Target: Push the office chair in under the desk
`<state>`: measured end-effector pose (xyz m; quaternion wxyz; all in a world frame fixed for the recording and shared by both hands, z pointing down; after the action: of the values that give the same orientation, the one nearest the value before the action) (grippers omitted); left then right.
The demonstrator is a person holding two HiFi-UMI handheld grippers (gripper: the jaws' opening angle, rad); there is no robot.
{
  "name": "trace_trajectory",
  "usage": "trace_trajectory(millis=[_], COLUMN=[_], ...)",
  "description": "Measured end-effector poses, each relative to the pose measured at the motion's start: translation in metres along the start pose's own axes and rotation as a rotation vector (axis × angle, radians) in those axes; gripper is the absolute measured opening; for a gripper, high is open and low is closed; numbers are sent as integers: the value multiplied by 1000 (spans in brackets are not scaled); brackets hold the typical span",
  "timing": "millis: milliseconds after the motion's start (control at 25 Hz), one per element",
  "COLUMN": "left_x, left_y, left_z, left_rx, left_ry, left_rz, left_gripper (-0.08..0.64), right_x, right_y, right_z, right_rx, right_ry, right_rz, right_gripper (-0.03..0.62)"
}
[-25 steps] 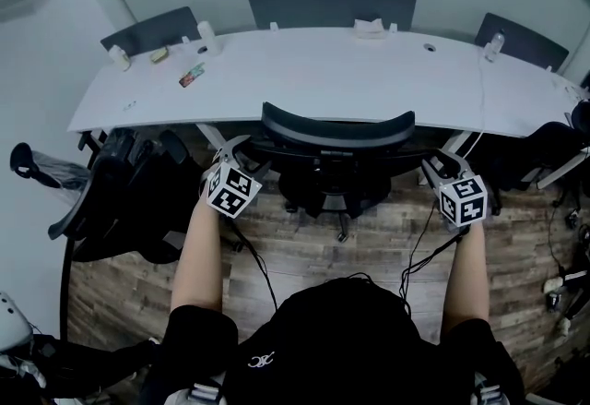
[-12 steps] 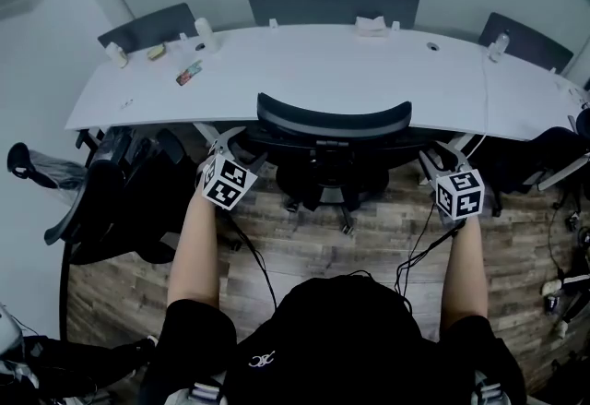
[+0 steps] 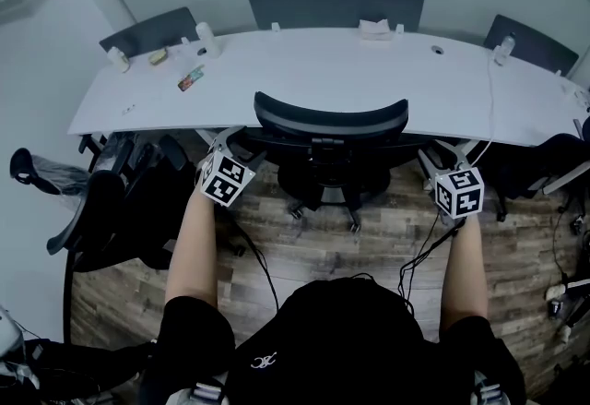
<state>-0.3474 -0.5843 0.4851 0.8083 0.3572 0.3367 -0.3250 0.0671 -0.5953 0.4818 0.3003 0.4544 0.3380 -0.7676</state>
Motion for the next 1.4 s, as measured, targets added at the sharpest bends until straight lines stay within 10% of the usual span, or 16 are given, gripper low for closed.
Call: trace_trajectory(millis=[480,640,1000,1160,1280,1400], left_x=[9,10,15,19,20,20], left_y=[-26,-36,-45,-46,-47,-35], left_z=[27,37,52,37,14,-6], left_rx=[17,17,79,178,279,320], left_ry=[4,-10,-16,59,133,177], left_rz=[-4,-13,-37,-186,-377,-552], left_gripper=[296,295,298,268,9,8], right_x=[10,4,29,39,50,61], right_y=[20,22,32,32,25,11], right_z=[38,56,54,42,35,30], right_rx=[-47,-106,-190,-200,-192,-176], right_ry=[-27,-92,53,119,166,196], right_rz=[32,-5,80,130,172,194], right_gripper=[147,21,9,8,8,8])
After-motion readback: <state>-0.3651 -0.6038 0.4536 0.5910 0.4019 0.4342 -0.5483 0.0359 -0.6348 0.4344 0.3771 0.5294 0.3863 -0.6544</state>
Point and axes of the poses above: the fingertips, and each gripper's own axes: z forward along the fingers, y to its right, x out of its top, the point moved 2 cm from there along -z, backward along the fingers, and after that the axes turned 9 degrees about -z, right-handed, at the moved point
